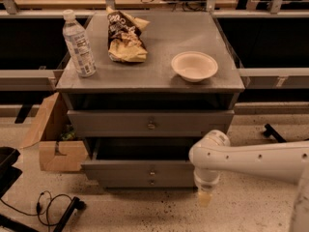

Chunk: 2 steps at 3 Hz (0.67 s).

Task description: Open middle drawer

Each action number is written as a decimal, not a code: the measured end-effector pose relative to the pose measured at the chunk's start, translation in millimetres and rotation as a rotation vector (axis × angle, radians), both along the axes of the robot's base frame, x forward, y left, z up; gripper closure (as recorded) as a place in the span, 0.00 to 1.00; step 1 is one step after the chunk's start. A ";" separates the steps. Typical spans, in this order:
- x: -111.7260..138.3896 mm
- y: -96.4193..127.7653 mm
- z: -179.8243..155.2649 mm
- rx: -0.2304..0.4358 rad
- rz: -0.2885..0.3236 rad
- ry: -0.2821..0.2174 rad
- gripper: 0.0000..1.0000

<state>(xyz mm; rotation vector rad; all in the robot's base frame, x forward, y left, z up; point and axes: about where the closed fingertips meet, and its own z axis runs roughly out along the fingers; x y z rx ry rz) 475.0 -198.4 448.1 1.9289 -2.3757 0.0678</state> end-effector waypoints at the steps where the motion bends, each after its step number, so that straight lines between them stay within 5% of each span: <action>1: -53.2 -3.5 -4.0 -0.036 0.029 0.085 0.49; 2: -54.7 -4.9 -2.0 -0.038 0.039 0.072 0.25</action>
Offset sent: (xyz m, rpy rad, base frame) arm -0.0416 -0.0025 0.0016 -0.0297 0.0428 0.0349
